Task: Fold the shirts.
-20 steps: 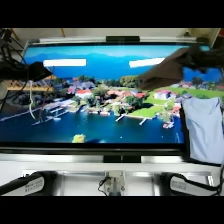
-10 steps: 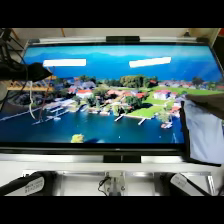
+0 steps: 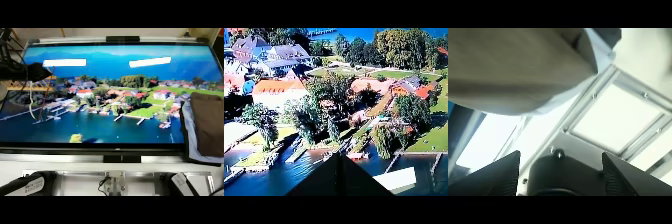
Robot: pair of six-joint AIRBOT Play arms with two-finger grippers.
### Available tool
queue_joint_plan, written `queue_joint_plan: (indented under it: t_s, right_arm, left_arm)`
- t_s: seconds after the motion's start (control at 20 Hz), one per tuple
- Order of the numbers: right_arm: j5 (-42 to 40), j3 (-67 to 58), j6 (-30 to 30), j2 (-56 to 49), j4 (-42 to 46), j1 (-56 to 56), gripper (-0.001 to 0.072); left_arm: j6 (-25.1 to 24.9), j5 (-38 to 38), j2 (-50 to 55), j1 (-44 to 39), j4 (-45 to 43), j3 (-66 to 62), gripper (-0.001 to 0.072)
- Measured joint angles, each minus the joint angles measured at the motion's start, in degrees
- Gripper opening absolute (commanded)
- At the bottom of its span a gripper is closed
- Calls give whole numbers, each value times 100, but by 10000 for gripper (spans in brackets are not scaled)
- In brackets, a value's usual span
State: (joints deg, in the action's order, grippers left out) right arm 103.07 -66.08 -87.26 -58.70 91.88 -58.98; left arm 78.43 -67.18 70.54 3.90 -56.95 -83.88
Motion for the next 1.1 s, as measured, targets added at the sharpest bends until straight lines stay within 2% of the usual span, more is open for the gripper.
queue_joint_plan:
  t_s: [0.15,0.3,0.35,0.4,0.45,0.6,0.7,0.9,1.1]
  right_arm:
    - [-450,-225,256,63,92,271,612]
    - [-1285,-883,350,87,98,1331,610]
    - [-1617,-1056,286,87,98,1869,610]
    - [-1882,-1172,175,63,96,2409,610]
    - [-2085,-1257,28,0,101,2953,611]
    - [-2284,-1401,-420,-472,-72,4391,611]
    - [-2177,-1440,-560,-896,-649,4924,611]
    - [-2004,-1475,-422,-1464,-1891,5362,611]
    - [-2017,-1484,-293,-1628,-2343,5471,611]
  left_arm:
    - [-160,-44,26,-140,-247,-26,28]
    - [59,-315,190,-654,-1486,-133,32]
    - [219,-442,278,-868,-1989,-155,116]
    - [387,-595,393,-1086,-2498,-173,546]
    - [531,-750,509,-1261,-2846,-184,720]
    - [981,-1233,826,-1650,-3335,-133,720]
    - [1093,-1209,780,-1790,-3333,162,720]
    - [1438,-752,411,-1781,-3193,940,720]
    - [1576,-627,295,-1735,-3141,1209,720]
